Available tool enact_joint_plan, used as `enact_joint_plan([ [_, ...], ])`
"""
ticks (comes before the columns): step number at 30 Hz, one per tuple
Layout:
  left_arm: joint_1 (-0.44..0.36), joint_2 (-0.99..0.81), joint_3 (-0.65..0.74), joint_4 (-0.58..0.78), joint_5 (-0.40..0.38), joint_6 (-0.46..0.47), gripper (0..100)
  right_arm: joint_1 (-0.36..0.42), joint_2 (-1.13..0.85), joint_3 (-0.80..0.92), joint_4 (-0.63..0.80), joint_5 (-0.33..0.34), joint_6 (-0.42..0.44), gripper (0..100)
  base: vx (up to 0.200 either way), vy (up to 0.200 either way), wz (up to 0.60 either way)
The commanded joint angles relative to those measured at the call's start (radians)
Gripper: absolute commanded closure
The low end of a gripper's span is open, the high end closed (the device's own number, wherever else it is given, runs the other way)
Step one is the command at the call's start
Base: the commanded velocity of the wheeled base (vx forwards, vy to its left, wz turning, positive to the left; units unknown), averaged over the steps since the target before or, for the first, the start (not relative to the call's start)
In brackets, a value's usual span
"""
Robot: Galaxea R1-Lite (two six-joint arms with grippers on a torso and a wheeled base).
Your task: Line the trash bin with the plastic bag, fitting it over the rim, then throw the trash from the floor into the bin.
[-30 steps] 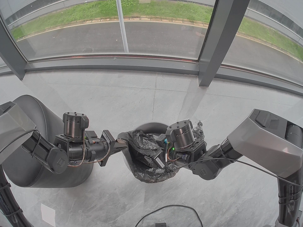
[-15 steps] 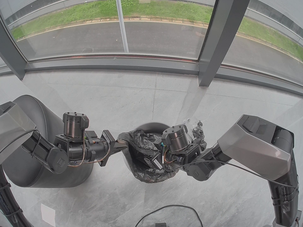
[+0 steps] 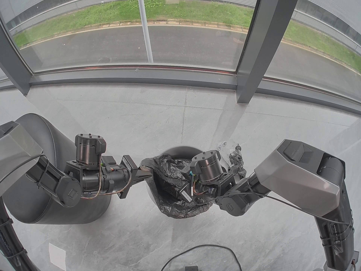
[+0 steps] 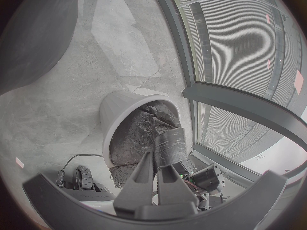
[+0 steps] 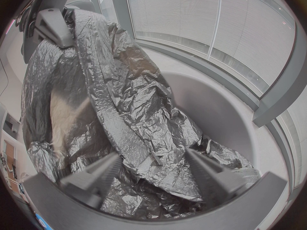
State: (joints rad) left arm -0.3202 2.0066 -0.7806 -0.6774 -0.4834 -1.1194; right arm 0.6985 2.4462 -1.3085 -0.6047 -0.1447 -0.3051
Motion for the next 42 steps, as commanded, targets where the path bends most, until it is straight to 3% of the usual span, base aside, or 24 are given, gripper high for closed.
enact_joint_plan([
  [1, 0.000, 0.000, 0.001, -0.001, 0.000, 0.000, 100, -0.002, 0.013, -0.014, -0.001, 0.000, 0.003, 100, 0.000, 0.000, 0.00],
  [9, 0.000, 0.000, 0.001, -0.001, 0.000, 0.000, 100, -0.004, -0.009, -0.011, -0.004, -0.010, 0.004, 100, 0.000, 0.000, 0.00],
  [21, 0.003, 0.001, 0.003, -0.001, 0.002, 0.010, 100, -0.040, -0.231, 0.084, -0.003, -0.018, 0.001, 100, 0.000, 0.000, 0.00],
  [27, 0.006, 0.035, 0.001, -0.001, 0.002, 0.135, 100, -0.079, -0.245, 0.068, -0.003, -0.018, 0.000, 100, 0.000, 0.000, 0.00],
  [29, 0.020, 0.069, -0.002, -0.005, -0.001, 0.239, 100, -0.096, -0.239, 0.046, -0.003, -0.018, 0.001, 100, 0.000, 0.000, 0.00],
  [33, 0.038, 0.115, -0.002, -0.054, -0.004, 0.342, 100, -0.109, -0.216, 0.006, -0.003, -0.018, 0.003, 100, 0.000, 0.000, 0.00],
  [42, 0.087, 0.144, -0.066, -0.074, -0.004, 0.366, 100, -0.126, -0.153, -0.077, -0.003, -0.016, 0.003, 100, 0.000, 0.000, 0.00],
])
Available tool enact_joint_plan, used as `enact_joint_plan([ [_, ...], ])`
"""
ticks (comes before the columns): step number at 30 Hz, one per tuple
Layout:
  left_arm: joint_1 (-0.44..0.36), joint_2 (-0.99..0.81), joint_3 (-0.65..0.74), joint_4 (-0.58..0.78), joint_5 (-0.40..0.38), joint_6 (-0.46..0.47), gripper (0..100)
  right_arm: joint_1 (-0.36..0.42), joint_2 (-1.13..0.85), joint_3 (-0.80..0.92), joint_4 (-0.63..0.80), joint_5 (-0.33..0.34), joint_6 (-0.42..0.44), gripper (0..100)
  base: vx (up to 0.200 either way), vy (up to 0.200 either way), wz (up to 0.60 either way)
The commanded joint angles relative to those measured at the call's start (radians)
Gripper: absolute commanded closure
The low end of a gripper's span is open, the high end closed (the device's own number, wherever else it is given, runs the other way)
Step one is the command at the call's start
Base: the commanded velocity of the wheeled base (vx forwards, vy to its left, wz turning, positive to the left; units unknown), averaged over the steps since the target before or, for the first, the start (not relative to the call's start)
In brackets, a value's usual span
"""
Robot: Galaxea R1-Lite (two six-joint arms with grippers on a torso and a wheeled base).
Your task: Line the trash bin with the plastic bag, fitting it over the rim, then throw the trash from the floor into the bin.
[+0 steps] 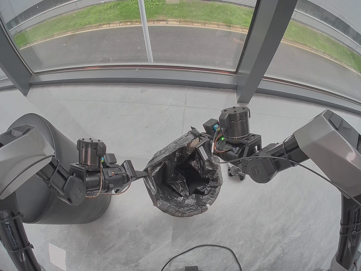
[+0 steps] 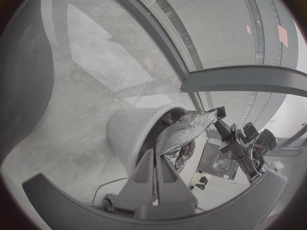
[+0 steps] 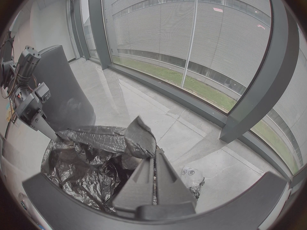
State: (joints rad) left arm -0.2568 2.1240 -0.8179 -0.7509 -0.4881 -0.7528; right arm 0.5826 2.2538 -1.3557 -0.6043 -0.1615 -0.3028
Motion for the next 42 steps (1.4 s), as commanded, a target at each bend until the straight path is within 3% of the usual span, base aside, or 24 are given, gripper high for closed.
enact_joint_plan([
  [1, 0.030, 0.027, -0.037, 0.001, 0.000, 0.000, 100, -0.013, 0.044, -0.031, -0.003, 0.000, 0.001, 100, 0.000, 0.000, 0.00],
  [18, 0.056, 0.057, -0.104, -0.001, 0.006, -0.003, 100, -0.035, 0.185, -0.135, -0.052, 0.000, 0.011, 100, 0.000, 0.000, 0.00],
  [27, 0.064, 0.108, -0.159, 0.001, 0.006, -0.008, 100, -0.047, 0.201, -0.167, -0.049, -0.009, 0.059, 100, 0.000, 0.000, 0.00],
  [42, 0.065, 0.085, -0.178, 0.007, 0.020, -0.013, 100, -0.046, 0.202, -0.238, -0.045, -0.020, 0.062, 100, 0.000, 0.000, 0.00],
])
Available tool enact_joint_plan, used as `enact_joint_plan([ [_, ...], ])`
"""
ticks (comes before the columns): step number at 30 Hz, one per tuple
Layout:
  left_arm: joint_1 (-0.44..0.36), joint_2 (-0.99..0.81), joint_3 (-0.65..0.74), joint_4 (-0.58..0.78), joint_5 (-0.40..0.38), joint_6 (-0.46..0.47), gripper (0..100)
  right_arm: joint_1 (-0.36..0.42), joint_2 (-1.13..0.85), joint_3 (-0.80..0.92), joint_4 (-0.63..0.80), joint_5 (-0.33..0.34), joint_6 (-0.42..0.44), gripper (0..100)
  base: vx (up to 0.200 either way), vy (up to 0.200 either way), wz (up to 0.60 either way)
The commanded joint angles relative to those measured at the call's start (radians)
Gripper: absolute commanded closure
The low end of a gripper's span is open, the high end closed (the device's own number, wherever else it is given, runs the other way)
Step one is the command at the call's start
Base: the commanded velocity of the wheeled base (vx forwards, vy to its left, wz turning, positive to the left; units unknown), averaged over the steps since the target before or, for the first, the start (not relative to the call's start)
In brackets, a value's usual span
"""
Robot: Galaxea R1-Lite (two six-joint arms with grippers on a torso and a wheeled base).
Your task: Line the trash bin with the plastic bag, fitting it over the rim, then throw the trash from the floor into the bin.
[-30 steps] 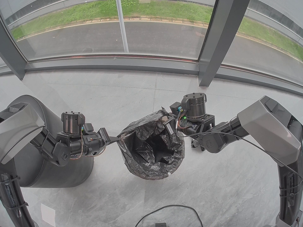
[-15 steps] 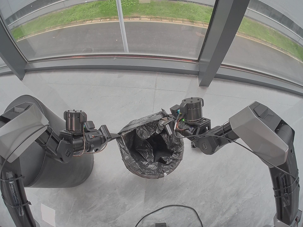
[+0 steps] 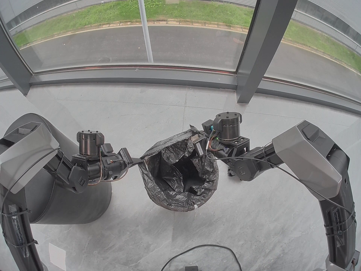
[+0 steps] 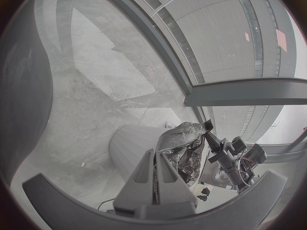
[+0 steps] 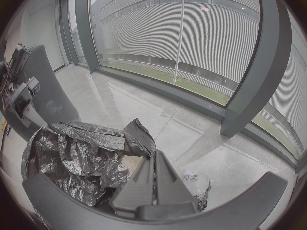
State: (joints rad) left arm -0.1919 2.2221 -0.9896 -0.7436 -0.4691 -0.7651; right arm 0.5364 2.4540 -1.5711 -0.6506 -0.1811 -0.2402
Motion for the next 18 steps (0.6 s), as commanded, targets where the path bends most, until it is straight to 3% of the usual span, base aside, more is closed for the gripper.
enact_joint_plan([
  [1, 0.000, -0.018, -0.008, 0.000, 0.001, 0.000, 100, 0.001, 0.002, -0.024, 0.000, 0.000, -0.001, 100, 0.000, 0.000, 0.00],
  [14, 0.000, -0.033, -0.047, 0.035, 0.001, -0.003, 100, 0.004, 0.022, -0.038, -0.006, -0.006, 0.002, 100, 0.000, 0.000, 0.00],
  [15, 0.000, -0.033, -0.049, 0.041, 0.001, -0.003, 100, 0.004, 0.022, -0.038, -0.006, -0.006, 0.006, 0, 0.000, 0.000, 0.00],
  [16, 0.000, -0.033, -0.050, 0.047, 0.003, -0.003, 0, 0.004, 0.022, -0.038, -0.006, -0.006, 0.009, 0, 0.000, 0.000, 0.00],
  [18, 0.000, -0.035, -0.052, 0.053, 0.003, -0.003, 0, 0.004, 0.022, -0.041, -0.006, -0.006, 0.013, 0, 0.000, 0.000, 0.00],
])
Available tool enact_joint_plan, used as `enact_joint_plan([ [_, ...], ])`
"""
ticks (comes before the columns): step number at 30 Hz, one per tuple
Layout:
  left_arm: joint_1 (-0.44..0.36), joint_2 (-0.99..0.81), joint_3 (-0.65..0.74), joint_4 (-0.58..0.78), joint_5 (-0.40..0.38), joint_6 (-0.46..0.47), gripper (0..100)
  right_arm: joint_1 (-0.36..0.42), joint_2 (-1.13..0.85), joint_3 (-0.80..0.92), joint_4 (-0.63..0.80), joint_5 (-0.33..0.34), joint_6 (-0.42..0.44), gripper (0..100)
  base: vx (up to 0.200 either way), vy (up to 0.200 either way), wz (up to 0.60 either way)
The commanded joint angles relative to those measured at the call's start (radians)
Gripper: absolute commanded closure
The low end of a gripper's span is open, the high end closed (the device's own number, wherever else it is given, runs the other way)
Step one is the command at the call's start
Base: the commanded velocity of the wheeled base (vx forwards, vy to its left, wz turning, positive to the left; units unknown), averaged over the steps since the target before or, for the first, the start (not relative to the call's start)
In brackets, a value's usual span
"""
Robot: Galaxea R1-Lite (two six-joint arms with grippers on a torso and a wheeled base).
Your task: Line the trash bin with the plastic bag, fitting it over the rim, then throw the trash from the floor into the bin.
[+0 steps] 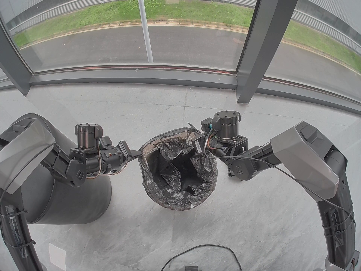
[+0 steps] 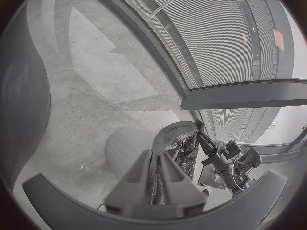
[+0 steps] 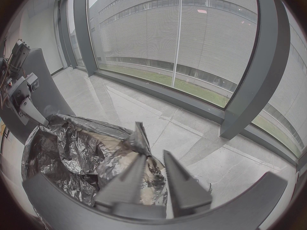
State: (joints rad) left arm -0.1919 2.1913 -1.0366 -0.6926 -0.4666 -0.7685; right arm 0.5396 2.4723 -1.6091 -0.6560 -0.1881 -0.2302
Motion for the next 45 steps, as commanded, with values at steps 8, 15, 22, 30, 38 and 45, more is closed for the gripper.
enact_joint_plan([
  [8, 0.002, -0.004, -0.003, -0.001, 0.000, 0.003, 0, -0.001, 0.005, -0.031, 0.007, 0.001, 0.006, 0, 0.000, 0.000, 0.00],
  [15, 0.005, -0.001, 0.006, -0.004, 0.000, 0.005, 0, -0.010, 0.031, -0.071, 0.010, -0.007, 0.008, 0, 0.000, 0.000, 0.00],
  [22, 0.006, 0.030, 0.007, -0.004, 0.000, 0.006, 0, -0.029, 0.036, -0.083, 0.012, -0.011, 0.034, 0, 0.000, 0.000, 0.00],
  [30, 0.008, 0.099, -0.003, -0.001, 0.000, 0.006, 0, -0.035, 0.043, -0.083, 0.010, -0.025, 0.080, 0, 0.000, 0.000, 0.00],
  [38, 0.008, 0.102, -0.011, 0.001, 0.000, 0.008, 0, -0.033, 0.031, -0.084, 0.001, -0.028, 0.086, 0, 0.000, 0.000, 0.00],
  [45, 0.020, 0.074, -0.010, -0.001, 0.000, 0.005, 0, -0.027, -0.043, -0.058, 0.007, -0.036, 0.112, 0, 0.000, 0.000, 0.00],
])
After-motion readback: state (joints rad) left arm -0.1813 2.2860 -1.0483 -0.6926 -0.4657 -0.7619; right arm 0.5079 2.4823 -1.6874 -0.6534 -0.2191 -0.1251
